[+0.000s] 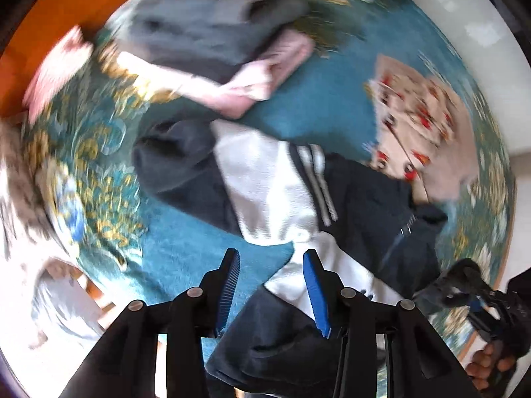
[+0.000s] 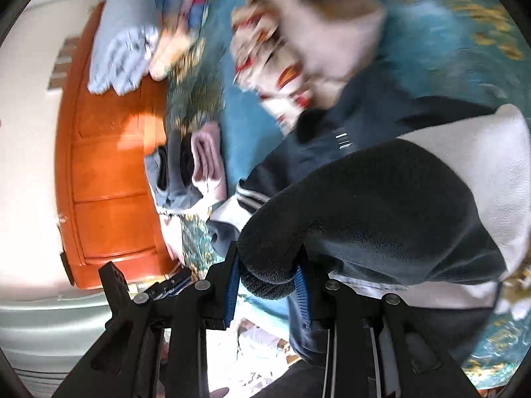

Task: Fold clothes
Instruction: 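Fold the sleeve cuff across the jacket front with the right gripper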

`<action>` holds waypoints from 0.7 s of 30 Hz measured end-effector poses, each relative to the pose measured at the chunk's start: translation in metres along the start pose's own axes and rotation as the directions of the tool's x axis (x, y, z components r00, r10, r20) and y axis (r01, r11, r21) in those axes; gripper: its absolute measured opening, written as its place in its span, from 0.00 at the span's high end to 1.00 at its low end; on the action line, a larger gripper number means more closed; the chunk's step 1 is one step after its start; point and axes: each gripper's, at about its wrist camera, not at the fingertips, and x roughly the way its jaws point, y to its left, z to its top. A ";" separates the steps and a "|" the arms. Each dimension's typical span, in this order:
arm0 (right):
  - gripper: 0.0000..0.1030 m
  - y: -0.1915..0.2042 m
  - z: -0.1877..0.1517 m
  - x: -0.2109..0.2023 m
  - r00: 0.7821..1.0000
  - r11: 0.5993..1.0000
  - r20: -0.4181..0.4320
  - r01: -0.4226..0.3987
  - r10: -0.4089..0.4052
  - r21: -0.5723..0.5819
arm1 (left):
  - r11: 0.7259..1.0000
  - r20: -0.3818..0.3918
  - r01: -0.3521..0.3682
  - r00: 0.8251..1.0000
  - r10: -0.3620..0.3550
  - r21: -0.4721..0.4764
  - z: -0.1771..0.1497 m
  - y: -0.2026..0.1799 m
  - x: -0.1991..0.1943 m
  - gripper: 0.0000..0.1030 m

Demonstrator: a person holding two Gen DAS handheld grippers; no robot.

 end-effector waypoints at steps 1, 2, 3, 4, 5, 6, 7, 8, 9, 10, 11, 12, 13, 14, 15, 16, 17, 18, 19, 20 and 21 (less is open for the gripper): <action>0.70 0.007 0.006 0.015 1.000 1.000 -0.019 0.018 -0.018 0.003 | 1.000 -0.004 0.001 1.000 -0.001 -0.023 0.003 0.011 0.002 0.57; 0.70 0.013 0.013 0.031 0.999 0.999 -0.037 0.038 -0.037 0.008 | 0.999 -0.007 -0.001 1.000 0.001 -0.043 0.006 0.022 0.005 0.55; 0.70 0.014 0.020 0.045 0.997 0.998 -0.049 0.059 -0.058 0.028 | 0.998 -0.011 -0.003 1.000 0.002 -0.063 0.010 0.033 0.007 0.55; 0.70 0.013 0.027 0.058 0.995 0.995 -0.061 0.081 -0.078 0.051 | 0.997 -0.013 -0.003 1.000 0.002 -0.078 0.013 0.042 0.010 0.53; 0.70 0.013 0.034 0.072 0.992 0.992 -0.073 0.104 -0.098 0.074 | 0.995 -0.016 0.001 1.000 -0.003 -0.099 0.017 0.052 0.013 0.52; 0.70 0.012 0.039 0.083 0.991 0.989 -0.080 0.118 -0.111 0.092 | 0.993 -0.019 0.005 1.000 -0.007 -0.120 0.020 0.063 0.016 0.52; 0.70 0.010 0.045 0.094 0.989 0.986 -0.086 0.131 -0.122 0.108 | 0.990 -0.022 0.007 1.000 -0.011 -0.144 0.023 0.074 0.020 0.50; 0.69 0.009 0.050 0.104 0.986 0.981 -0.089 0.154 -0.144 0.121 | 0.986 -0.025 0.009 1.000 -0.014 -0.168 0.025 0.084 0.024 0.49; 0.69 0.008 0.052 0.111 0.982 0.976 -0.091 0.175 -0.164 0.131 | 0.981 -0.027 0.013 0.999 -0.019 -0.193 0.028 0.094 0.028 0.49; 0.67 0.008 0.055 0.117 0.979 0.971 -0.093 0.196 -0.184 0.140 | 0.976 -0.030 0.019 0.999 -0.026 -0.218 0.031 0.105 0.033 0.48; 0.67 0.007 0.057 0.123 0.975 0.965 -0.095 0.216 -0.203 0.149 | 0.969 -0.032 0.028 0.999 -0.037 -0.246 0.034 0.115 0.037 0.48; 0.63 0.006 0.059 0.129 0.970 0.959 -0.098 0.236 -0.222 0.159 | 0.961 -0.035 0.037 0.998 -0.048 -0.274 0.037 0.125 0.042 0.47; 0.55 0.007 0.060 0.131 0.969 0.958 -0.098 0.241 -0.228 0.157 | 0.952 -0.037 0.046 0.998 -0.060 -0.302 0.040 0.134 0.047 0.47; 0.50 0.011 0.059 0.131 0.967 0.958 -0.093 0.250 -0.238 0.144 | 0.942 -0.035 0.056 0.997 -0.072 -0.332 0.042 0.144 0.052 0.47; 0.44 0.014 0.059 0.130 0.964 0.957 -0.088 0.259 -0.249 0.129 | 0.928 -0.032 0.065 0.996 -0.082 -0.366 0.045 0.154 0.057 0.46; 0.44 0.018 0.058 0.128 0.964 0.958 -0.082 0.261 -0.252 0.116 | 0.914 -0.026 0.074 0.995 -0.092 -0.399 0.048 0.164 0.062 0.46; 0.44 0.022 0.055 0.124 0.963 0.959 -0.074 0.266 -0.259 0.098 | 0.898 -0.019 0.083 0.995 -0.102 -0.432 0.051 0.174 0.068 0.46; 0.44 0.026 0.053 0.118 0.960 0.957 -0.063 0.276 -0.272 0.089 | 0.881 -0.008 0.094 0.994 -0.111 -0.465 0.054 0.184 0.074 0.46; 0.44 0.027 0.048 0.111 0.960 0.956 -0.052 0.278 -0.274 0.096 | 0.865 0.002 0.105 0.993 -0.119 -0.491 0.057 0.193 0.081 0.46; 0.44 0.029 0.043 0.103 0.961 0.955 -0.040 0.277 -0.274 0.105 | 0.849 0.012 0.116 0.992 -0.128 -0.515 0.061 0.202 0.088 0.46; 0.44 0.028 0.039 0.096 0.964 0.957 -0.028 0.266 -0.265 0.119 | 0.831 0.020 0.125 0.991 -0.135 -0.542 0.065 0.210 0.095 0.46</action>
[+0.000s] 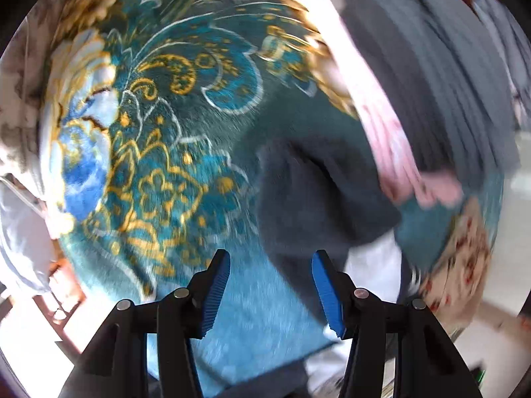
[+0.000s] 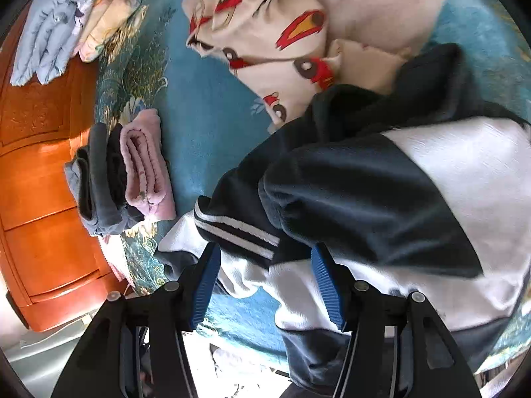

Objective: Fold clothes

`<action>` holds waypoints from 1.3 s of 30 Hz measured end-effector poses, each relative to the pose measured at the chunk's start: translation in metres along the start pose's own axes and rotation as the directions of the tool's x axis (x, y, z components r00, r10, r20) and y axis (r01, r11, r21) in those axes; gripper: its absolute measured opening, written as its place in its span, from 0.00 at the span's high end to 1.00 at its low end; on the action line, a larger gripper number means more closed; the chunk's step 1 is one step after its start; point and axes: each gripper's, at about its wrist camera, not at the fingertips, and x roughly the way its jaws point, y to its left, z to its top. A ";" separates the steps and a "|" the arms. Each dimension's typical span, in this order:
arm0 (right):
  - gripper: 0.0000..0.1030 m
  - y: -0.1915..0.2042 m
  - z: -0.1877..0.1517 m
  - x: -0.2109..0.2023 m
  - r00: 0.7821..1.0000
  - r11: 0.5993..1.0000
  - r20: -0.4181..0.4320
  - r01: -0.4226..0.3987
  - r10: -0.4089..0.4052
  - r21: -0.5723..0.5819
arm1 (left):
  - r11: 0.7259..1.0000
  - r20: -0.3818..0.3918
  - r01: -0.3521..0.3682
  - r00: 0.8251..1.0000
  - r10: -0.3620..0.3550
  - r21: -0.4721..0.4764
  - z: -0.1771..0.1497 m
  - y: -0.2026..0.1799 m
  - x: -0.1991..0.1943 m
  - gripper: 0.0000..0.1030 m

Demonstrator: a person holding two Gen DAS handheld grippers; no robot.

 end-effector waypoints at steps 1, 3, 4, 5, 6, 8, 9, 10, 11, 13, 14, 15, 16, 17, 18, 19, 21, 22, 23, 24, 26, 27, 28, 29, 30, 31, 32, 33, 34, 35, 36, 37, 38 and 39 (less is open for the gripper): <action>0.44 -0.003 -0.007 -0.007 1.000 1.000 0.010 -0.017 0.016 0.015 | 0.999 0.003 0.021 1.000 -0.021 -0.039 0.008 0.006 0.006 0.46; 0.44 -0.012 -0.026 -0.018 0.999 0.999 0.019 -0.031 0.031 0.032 | 0.992 0.000 0.055 0.998 -0.056 -0.113 0.023 0.014 0.019 0.46; 0.43 -0.019 -0.035 -0.022 1.000 0.999 0.019 -0.020 0.019 0.034 | 0.989 0.002 0.061 0.998 -0.062 -0.132 0.029 0.016 0.025 0.46; 0.43 -0.025 -0.044 -0.025 1.000 0.999 0.019 -0.005 0.004 0.035 | 0.987 0.005 0.064 0.998 -0.065 -0.147 0.035 0.018 0.030 0.46; 0.43 -0.032 -0.053 -0.028 1.000 0.999 0.018 0.010 -0.011 0.036 | 0.986 0.005 0.064 0.998 -0.064 -0.151 0.038 0.018 0.035 0.46; 0.43 -0.050 -0.067 -0.032 0.999 0.995 0.016 0.049 -0.050 0.088 | 0.989 0.002 0.052 0.999 -0.052 -0.135 0.044 0.015 0.043 0.47; 0.43 -0.061 -0.074 -0.035 0.998 0.990 0.014 0.061 -0.064 0.125 | 0.993 -0.003 0.038 0.999 -0.039 -0.115 0.046 0.012 0.046 0.47; 0.43 -0.069 -0.079 -0.038 0.997 0.986 0.017 0.069 -0.072 0.152 | 0.995 -0.008 0.024 1.000 -0.025 -0.094 0.048 0.009 0.050 0.47; 0.43 -0.076 -0.084 -0.041 0.997 0.981 0.021 0.075 -0.080 0.178 | 0.997 -0.005 0.011 1.000 -0.012 -0.076 0.048 0.006 0.051 0.47; 0.43 -0.083 -0.088 -0.048 0.996 0.976 0.033 0.076 -0.084 0.202 | 0.998 0.003 0.013 1.000 -0.013 -0.059 0.047 0.003 0.050 0.56; 0.43 -0.086 -0.090 -0.051 0.996 0.974 0.039 0.075 -0.085 0.214 | 0.997 0.006 0.035 0.999 -0.035 -0.065 0.047 0.002 0.049 0.76; 0.43 -0.089 -0.092 -0.055 0.995 0.972 0.045 0.075 -0.087 0.225 | 0.995 0.012 0.063 0.998 -0.063 -0.078 0.046 0.002 0.048 0.81; 0.43 -0.089 -0.093 -0.057 0.995 0.972 0.049 0.072 -0.085 0.225 | 0.991 0.019 0.094 0.996 -0.092 -0.093 0.044 0.002 0.047 0.82; 0.43 -0.087 -0.093 -0.059 0.995 0.974 0.054 0.070 -0.083 0.216 | 0.992 0.031 0.104 0.994 -0.102 -0.077 0.042 -0.003 0.041 0.86; 0.43 -0.085 -0.093 -0.061 0.995 0.977 0.058 0.068 -0.081 0.204 | 0.993 0.044 0.109 0.993 -0.107 -0.053 0.039 -0.009 0.033 0.87; 0.43 -0.083 -0.093 -0.063 0.995 0.979 0.062 0.067 -0.080 0.192 | 0.993 0.057 0.113 0.992 -0.112 -0.029 0.036 -0.015 0.026 0.89; 0.43 -0.078 -0.094 -0.068 0.995 0.985 0.068 0.061 -0.073 0.163 | 0.990 0.091 0.136 0.986 -0.138 0.029 0.027 -0.027 0.007 0.90; 0.43 -0.075 -0.093 -0.070 0.995 0.988 0.072 0.057 -0.068 0.144 | 0.986 0.110 0.152 0.981 -0.158 0.066 0.022 -0.033 -0.004 0.90; 0.43 -0.074 -0.094 -0.072 0.995 0.990 0.076 0.054 -0.064 0.129 | 0.978 0.135 0.164 0.974 -0.182 0.132 0.010 -0.045 -0.021 0.90; 0.43 -0.074 -0.094 -0.074 0.995 0.992 0.080 0.052 -0.061 0.116 | 0.963 0.159 0.174 0.965 -0.208 0.206 -0.002 -0.057 -0.039 0.90; 0.43 -0.077 -0.094 -0.080 0.995 0.994 0.089 0.038 -0.047 0.098 | 0.928 0.194 0.165 0.951 -0.239 0.333 -0.027 -0.079 -0.065 0.90; 0.43 -0.082 -0.094 -0.084 0.995 0.995 0.094 0.026 -0.035 0.097 | 0.907 0.204 0.159 0.945 -0.254 0.390 -0.039 -0.093 -0.078 0.90; 0.43 -0.087 -0.093 -0.087 0.995 0.995 0.100 0.013 -0.023 0.097 | 0.883 0.212 0.153 0.940 -0.269 0.444 -0.051 -0.107 -0.090 0.90; 0.43 -0.093 -0.093 -0.091 0.994 0.995 0.105 0.000 -0.011 0.097 | 0.856 0.219 0.144 0.933 -0.284 0.496 -0.063 -0.121 -0.103 0.90; 0.43 -0.100 -0.093 -0.094 0.994 0.995 0.111 -0.013 0.001 0.102 | 0.826 0.219 0.138 0.929 -0.300 0.546 -0.081 -0.137 -0.113 0.90; 0.43 -0.107 -0.093 -0.098 0.993 0.994 0.117 -0.026 0.013 0.108 | 0.793 0.216 0.132 0.924 -0.315 0.594 -0.101 -0.152 -0.122 0.90; 0.43 -0.118 -0.093 -0.103 0.992 0.992 0.124 -0.045 0.030 0.120 | 0.753 0.208 0.122 0.921 -0.328 0.646 -0.125 -0.169 -0.126 0.90; 0.43 -0.127 -0.095 -0.108 0.990 0.990 0.132 -0.061 0.043 0.131 | 0.708 0.200 0.111 0.919 -0.340 0.697 -0.149 -0.187 -0.130 0.90; 0.43 -0.137 -0.096 -0.112 0.989 0.987 0.139 -0.075 0.055 0.141 | 0.670 0.187 0.103 0.919 -0.347 0.736 -0.173 -0.198 -0.128 0.90; 0.43 -0.147 -0.098 -0.117 0.986 0.984 0.150 -0.092 0.069 0.151 | 0.623 0.169 0.093 0.922 -0.348 0.776 -0.200 -0.212 -0.123 0.90; 0.43 -0.158 -0.100 -0.122 0.984 0.981 0.161 -0.108 0.082 0.160 | 0.573 0.149 0.082 0.926 -0.346 0.816 -0.228 -0.227 -0.117 0.90; 0.43 -0.169 -0.102 -0.127 0.980 0.978 0.172 -0.125 0.096 0.169 | 0.535 0.125 0.081 0.932 -0.339 0.841 -0.252 -0.238 -0.110 0.90; 0.43 -0.182 -0.105 -0.132 0.976 0.972 0.185 -0.146 0.111 0.186 | 0.500 0.100 0.083 0.939 -0.329 0.862 -0.276 -0.249 -0.103 0.90; 0.43 -0.195 -0.108 -0.138 0.972 0.965 0.198 -0.168 0.127 0.203 | 0.464 0.075 0.086 0.945 -0.319 0.882 -0.300 -0.259 -0.096 0.90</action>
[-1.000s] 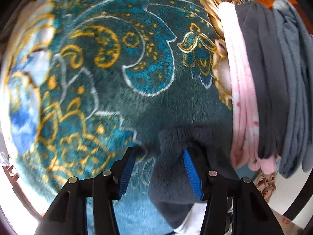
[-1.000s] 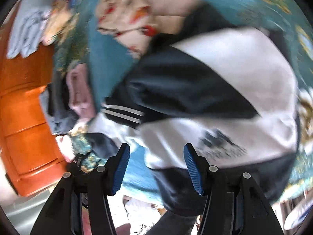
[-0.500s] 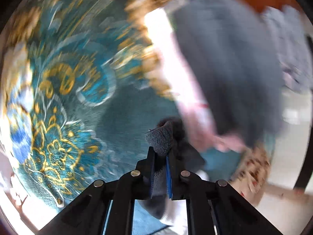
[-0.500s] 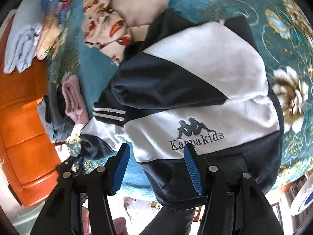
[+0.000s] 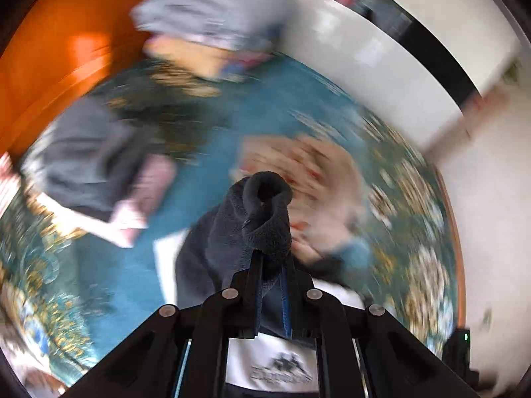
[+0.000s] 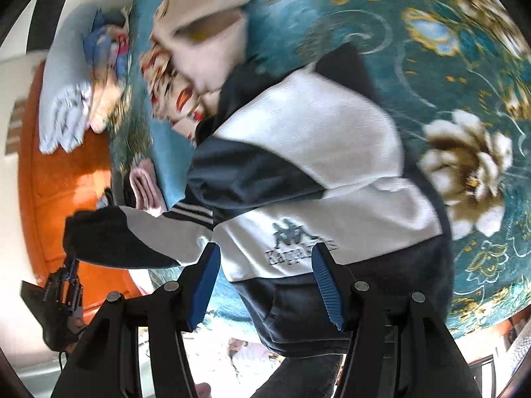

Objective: Fold clothes

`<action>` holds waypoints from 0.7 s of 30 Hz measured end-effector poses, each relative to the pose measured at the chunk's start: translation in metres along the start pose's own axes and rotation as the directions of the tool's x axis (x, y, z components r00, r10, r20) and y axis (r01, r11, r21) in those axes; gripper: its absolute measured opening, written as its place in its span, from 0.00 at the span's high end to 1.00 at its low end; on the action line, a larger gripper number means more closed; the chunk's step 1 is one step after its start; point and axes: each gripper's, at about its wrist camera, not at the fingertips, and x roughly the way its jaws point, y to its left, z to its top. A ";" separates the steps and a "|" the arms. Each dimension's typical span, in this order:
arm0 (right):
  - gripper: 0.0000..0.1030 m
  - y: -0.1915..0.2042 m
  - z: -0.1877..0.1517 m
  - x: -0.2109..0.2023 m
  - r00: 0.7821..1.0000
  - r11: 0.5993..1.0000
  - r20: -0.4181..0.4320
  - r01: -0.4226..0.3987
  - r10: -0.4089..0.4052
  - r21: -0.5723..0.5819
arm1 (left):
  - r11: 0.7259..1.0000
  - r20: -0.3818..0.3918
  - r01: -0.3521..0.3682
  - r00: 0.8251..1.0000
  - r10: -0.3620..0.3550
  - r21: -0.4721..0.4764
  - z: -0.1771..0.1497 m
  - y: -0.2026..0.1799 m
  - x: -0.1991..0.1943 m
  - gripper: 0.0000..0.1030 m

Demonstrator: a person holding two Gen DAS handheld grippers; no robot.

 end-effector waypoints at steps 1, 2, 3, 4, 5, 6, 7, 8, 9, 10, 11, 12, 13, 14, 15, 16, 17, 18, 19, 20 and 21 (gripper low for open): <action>0.43 -0.012 0.001 -0.007 1.000 1.000 0.013 -0.014 0.013 0.021 | 0.999 -0.025 0.020 0.999 -0.020 0.028 -0.010 -0.026 0.011 0.90; 0.43 -0.023 0.002 -0.015 0.999 0.999 0.028 -0.022 0.021 0.036 | 0.998 -0.049 0.039 0.998 -0.037 0.045 -0.022 -0.048 0.022 0.90; 0.43 -0.035 0.003 -0.022 0.999 0.998 0.044 -0.031 0.028 0.051 | 0.997 -0.078 0.053 0.996 -0.048 0.060 -0.034 -0.070 0.033 0.90; 0.43 -0.047 0.003 -0.030 0.998 0.997 0.059 -0.038 0.034 0.064 | 0.995 -0.119 0.058 0.992 -0.048 0.080 -0.049 -0.094 0.049 0.90; 0.43 -0.059 0.003 -0.038 0.996 0.996 0.074 -0.045 0.040 0.078 | 0.994 -0.153 0.054 0.988 -0.039 0.098 -0.060 -0.112 0.064 0.90; 0.43 -0.069 0.002 -0.043 0.996 0.995 0.084 -0.049 0.042 0.089 | 0.992 -0.183 0.050 0.983 -0.028 0.115 -0.070 -0.130 0.077 0.90; 0.43 -0.078 0.001 -0.048 0.995 0.994 0.093 -0.053 0.043 0.101 | 0.991 -0.210 0.045 0.978 -0.017 0.127 -0.079 -0.142 0.089 0.90; 0.43 -0.089 -0.001 -0.053 0.994 0.992 0.103 -0.057 0.045 0.116 | 0.990 -0.237 0.042 0.972 -0.009 0.135 -0.087 -0.153 0.101 0.90; 0.43 -0.100 -0.003 -0.057 0.993 0.989 0.113 -0.062 0.047 0.133 | 0.989 -0.261 0.039 0.965 0.001 0.146 -0.094 -0.165 0.113 0.90; 0.43 -0.110 -0.005 -0.061 0.992 0.987 0.121 -0.064 0.046 0.148 | 0.985 -0.281 0.030 0.959 0.020 0.170 -0.102 -0.174 0.125 0.90; 0.43 -0.121 -0.009 -0.064 0.991 0.984 0.126 -0.064 0.043 0.166 | 0.980 -0.300 0.020 0.953 0.041 0.198 -0.110 -0.184 0.137 0.90; 0.43 -0.131 -0.011 -0.066 0.991 0.981 0.129 -0.064 0.041 0.182 | 0.975 -0.323 0.012 0.944 0.062 0.222 -0.119 -0.192 0.147 0.90; 0.43 -0.139 -0.014 -0.067 0.991 0.978 0.131 -0.065 0.039 0.198 | 0.970 -0.347 0.004 0.934 0.084 0.245 -0.128 -0.199 0.156 0.90; 0.43 -0.148 -0.016 -0.069 0.990 0.975 0.134 -0.065 0.037 0.213 | 0.967 -0.366 -0.008 0.925 0.104 0.255 -0.134 -0.202 0.165 0.90; 0.43 -0.158 -0.017 -0.070 0.990 0.971 0.135 -0.065 0.035 0.230 | 0.966 -0.387 -0.017 0.914 0.120 0.259 -0.139 -0.205 0.173 0.90; 0.43 -0.166 -0.018 -0.071 0.990 0.967 0.136 -0.066 0.033 0.246 | 0.965 -0.407 -0.025 0.904 0.134 0.262 -0.144 -0.208 0.180 0.90; 0.43 -0.174 -0.019 -0.072 0.990 0.962 0.138 -0.069 0.033 0.263 | 0.962 -0.417 -0.034 0.897 0.148 0.270 -0.148 -0.210 0.186 0.90; 0.43 -0.178 -0.019 -0.071 0.990 0.960 0.139 -0.071 0.034 0.272 | 0.958 -0.425 -0.034 0.891 0.158 0.286 -0.151 -0.213 0.192 0.90; 0.43 -0.183 -0.019 -0.071 0.990 0.957 0.139 -0.073 0.035 0.280 | 0.953 -0.434 -0.032 0.885 0.168 0.302 -0.154 -0.216 0.197 0.90; 0.43 -0.186 -0.019 -0.070 0.990 0.955 0.137 -0.073 0.035 0.287 | 0.947 -0.442 -0.030 0.879 0.177 0.319 -0.156 -0.220 0.203 0.90; 0.43 -0.185 -0.018 -0.067 0.990 0.955 0.133 -0.073 0.036 0.287 | 0.942 -0.450 -0.028 0.873 0.186 0.336 -0.159 -0.223 0.208 0.90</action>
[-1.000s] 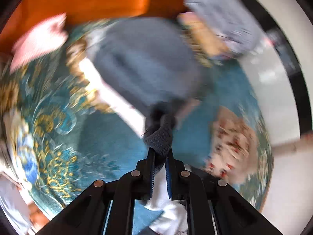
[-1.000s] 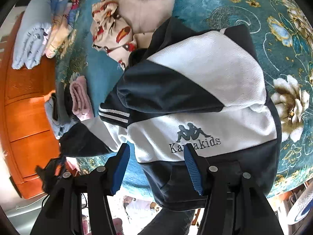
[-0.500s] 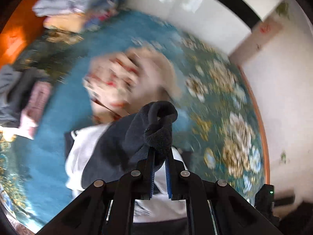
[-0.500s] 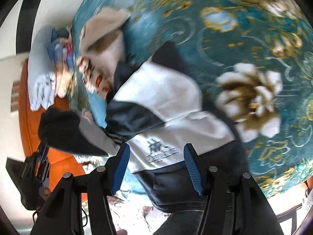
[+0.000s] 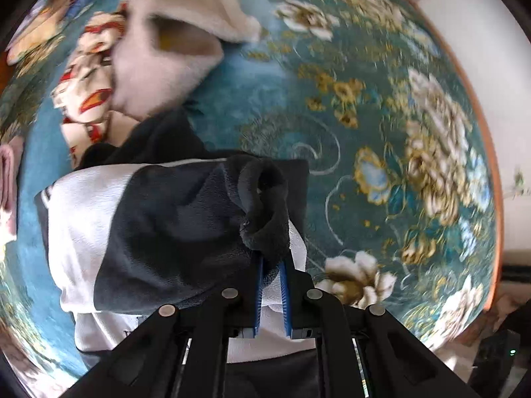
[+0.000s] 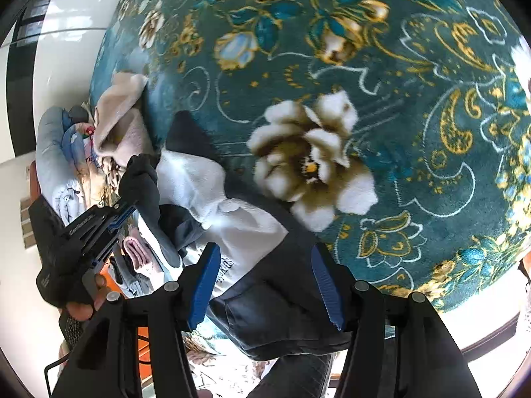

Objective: Fold clothes

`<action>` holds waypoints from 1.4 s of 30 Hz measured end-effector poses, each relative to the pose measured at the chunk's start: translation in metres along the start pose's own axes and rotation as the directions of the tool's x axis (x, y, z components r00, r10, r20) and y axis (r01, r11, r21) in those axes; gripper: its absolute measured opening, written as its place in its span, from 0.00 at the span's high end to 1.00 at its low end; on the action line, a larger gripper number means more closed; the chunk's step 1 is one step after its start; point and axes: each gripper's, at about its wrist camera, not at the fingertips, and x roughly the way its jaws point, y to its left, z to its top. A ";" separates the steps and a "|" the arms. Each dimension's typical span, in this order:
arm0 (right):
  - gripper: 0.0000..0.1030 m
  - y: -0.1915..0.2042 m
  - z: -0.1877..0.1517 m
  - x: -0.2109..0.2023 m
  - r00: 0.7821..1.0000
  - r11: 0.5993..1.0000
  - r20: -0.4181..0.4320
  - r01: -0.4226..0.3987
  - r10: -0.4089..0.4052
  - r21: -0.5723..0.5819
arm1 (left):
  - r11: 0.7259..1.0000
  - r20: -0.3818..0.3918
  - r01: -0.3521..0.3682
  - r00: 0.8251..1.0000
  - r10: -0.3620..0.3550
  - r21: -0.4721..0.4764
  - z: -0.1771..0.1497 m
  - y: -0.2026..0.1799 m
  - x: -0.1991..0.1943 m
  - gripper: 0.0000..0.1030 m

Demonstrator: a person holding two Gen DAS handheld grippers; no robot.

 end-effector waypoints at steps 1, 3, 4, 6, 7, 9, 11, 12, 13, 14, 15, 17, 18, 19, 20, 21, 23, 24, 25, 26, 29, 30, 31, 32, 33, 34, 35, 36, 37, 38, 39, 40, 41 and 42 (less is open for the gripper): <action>0.43 0.001 0.000 0.002 1.000 1.000 -0.003 0.000 0.000 -0.002 | 1.000 -0.012 -0.006 1.000 0.007 0.016 0.001 -0.004 0.005 0.90; 0.43 0.005 0.000 0.005 1.000 1.000 -0.011 0.000 0.000 -0.016 | 0.999 -0.020 0.005 1.000 -0.004 0.035 0.002 -0.011 0.006 0.90; 0.43 0.008 0.001 0.006 1.000 1.000 -0.015 0.001 -0.001 -0.026 | 0.999 -0.024 0.012 1.000 -0.011 0.044 0.002 -0.014 0.006 0.90; 0.43 0.011 0.001 0.010 1.000 0.999 -0.025 0.005 -0.006 -0.040 | 0.997 -0.043 0.018 0.999 -0.015 0.078 0.000 -0.020 0.009 0.90; 0.43 0.013 0.001 0.012 1.000 0.999 -0.030 0.007 -0.008 -0.047 | 0.995 -0.060 0.014 0.998 -0.008 0.103 -0.001 -0.023 0.013 0.90; 0.43 0.017 0.001 0.013 0.999 0.998 -0.035 0.011 -0.013 -0.060 | 0.992 -0.118 0.006 0.993 0.009 0.126 -0.004 -0.025 0.024 0.88; 0.43 0.023 0.001 0.014 0.999 0.997 -0.039 0.013 -0.016 -0.082 | 0.994 -0.175 0.034 0.984 -0.016 0.101 -0.006 -0.018 0.030 0.82; 0.43 0.026 0.000 0.015 0.999 0.995 -0.041 0.013 -0.017 -0.095 | 0.995 -0.184 0.061 0.982 -0.045 0.079 -0.008 -0.013 0.027 0.79; 0.43 0.028 0.001 0.018 0.999 0.995 -0.047 0.017 -0.021 -0.102 | 0.994 -0.188 0.090 0.979 -0.078 0.056 -0.010 -0.008 0.023 0.66; 0.43 0.030 0.001 0.020 0.998 0.994 -0.053 0.020 -0.026 -0.109 | 0.992 -0.192 0.120 0.975 -0.111 0.033 -0.013 -0.002 0.019 0.52; 0.43 0.031 0.001 0.023 0.998 0.993 -0.058 0.024 -0.031 -0.116 | 0.991 -0.173 0.133 0.977 -0.127 0.023 -0.016 0.005 0.009 0.48; 0.43 0.034 0.002 0.031 0.996 0.991 -0.076 0.035 -0.045 -0.127 | 0.989 -0.123 0.150 0.981 -0.148 0.012 -0.022 0.020 -0.013 0.47; 0.43 0.035 0.002 0.035 0.995 0.991 -0.085 0.041 -0.053 -0.131 | 0.989 -0.103 0.146 0.984 -0.146 -0.007 -0.027 0.033 -0.022 0.46; 0.43 0.036 0.001 0.039 0.994 0.989 -0.093 0.048 -0.062 -0.138 | 0.990 -0.084 0.139 0.986 -0.141 -0.030 -0.033 0.047 -0.031 0.44; 0.43 0.037 -0.001 0.045 0.992 0.987 -0.103 0.056 -0.072 -0.148 | 0.990 -0.066 0.132 0.989 -0.135 -0.052 -0.040 0.061 -0.039 0.42; 0.43 0.038 -0.002 0.050 0.990 0.985 -0.113 0.064 -0.082 -0.158 | 0.988 -0.056 0.119 0.991 -0.125 -0.098 -0.051 0.082 -0.043 0.42; 0.43 0.037 -0.009 0.060 0.985 0.982 -0.134 0.082 -0.105 -0.170 | 0.975 -0.045 0.092 0.994 -0.103 -0.201 -0.075 0.127 -0.050 0.42; 0.43 0.034 -0.013 0.066 0.983 0.981 -0.142 0.092 -0.117 -0.169 | 0.966 -0.053 0.063 0.995 -0.079 -0.252 -0.092 0.151 -0.050 0.42; 0.43 0.031 -0.017 0.068 0.981 0.981 -0.148 0.101 -0.126 -0.167 | 0.953 -0.066 0.031 0.996 -0.053 -0.302 -0.111 0.175 -0.050 0.42; 0.43 0.025 -0.022 0.072 0.979 0.980 -0.153 0.113 -0.138 -0.163 | 0.938 -0.082 0.011 0.996 -0.042 -0.347 -0.130 0.196 -0.048 0.42; 0.43 0.003 -0.037 0.081 0.973 0.979 -0.148 0.159 -0.178 -0.129 | 0.904 -0.135 -0.029 0.990 -0.032 -0.427 -0.183 0.241 -0.037 0.42; 0.43 -0.007 -0.044 0.082 0.972 0.979 -0.141 0.173 -0.188 -0.111 | 0.896 -0.152 -0.040 0.988 -0.031 -0.443 -0.200 0.252 -0.033 0.42; 0.43 -0.018 -0.050 0.083 0.971 0.978 -0.132 0.187 -0.198 -0.093 | 0.887 -0.170 -0.052 0.985 -0.031 -0.458 -0.217 0.264 -0.028 0.42; 0.43 -0.026 -0.054 0.085 0.970 0.977 -0.125 0.199 -0.208 -0.080 | 0.879 -0.188 -0.063 0.982 -0.030 -0.473 -0.234 0.276 -0.024 0.42; 0.43 -0.033 -0.057 0.086 0.969 0.975 -0.119 0.210 -0.217 -0.069 | 0.870 -0.205 -0.075 0.978 -0.030 -0.488 -0.251 0.287 -0.020 0.42; 0.43 -0.041 -0.061 0.088 0.966 0.972 -0.109 0.227 -0.233 -0.062 | 0.868 -0.209 -0.069 0.977 -0.041 -0.492 -0.263 0.294 -0.015 0.42; 0.43 -0.049 -0.064 0.090 0.964 0.969 -0.098 0.242 -0.247 -0.055 | 0.870 -0.209 -0.057 0.977 -0.054 -0.490 -0.271 0.297 -0.009 0.42; 0.43 -0.055 -0.067 0.091 0.966 0.970 -0.087 0.239 -0.242 -0.051 | 0.873 -0.208 -0.044 0.976 -0.066 -0.487 -0.279 0.299 -0.004 0.42; 0.43 -0.060 -0.070 0.092 0.969 0.972 -0.076 0.232 -0.235 -0.046 | 0.876 -0.205 -0.030 0.976 -0.079 -0.481 -0.284 0.300 0.002 0.42; 0.43 -0.065 -0.072 0.093 0.972 0.973 -0.065 0.225 -0.228 -0.042 | 0.879 -0.202 -0.016 0.975 -0.092 -0.476 -0.289 0.300 0.008 0.42; 0.43 -0.067 -0.074 0.094 0.975 0.976 -0.053 0.215 -0.217 -0.042 | 0.883 -0.197 -0.001 0.975 -0.104 -0.470 -0.292 0.298 0.013 0.42; 0.43 -0.069 -0.076 0.094 0.978 0.978 -0.038 0.203 -0.205 -0.044 | 0.888 -0.187 0.015 0.976 -0.114 -0.460 -0.295 0.296 0.017 0.42; 0.43 -0.071 -0.077 0.095 0.981 0.981 -0.027 0.190 -0.191 -0.048 | 0.894 -0.176 0.032 0.977 -0.123 -0.448 -0.297 0.293 0.021 0.42; 0.43 -0.071 -0.079 0.098 0.983 0.982 -0.027 0.179 -0.180 -0.059 | 0.898 -0.170 0.036 0.978 -0.123 -0.438 -0.298 0.290 0.024 0.42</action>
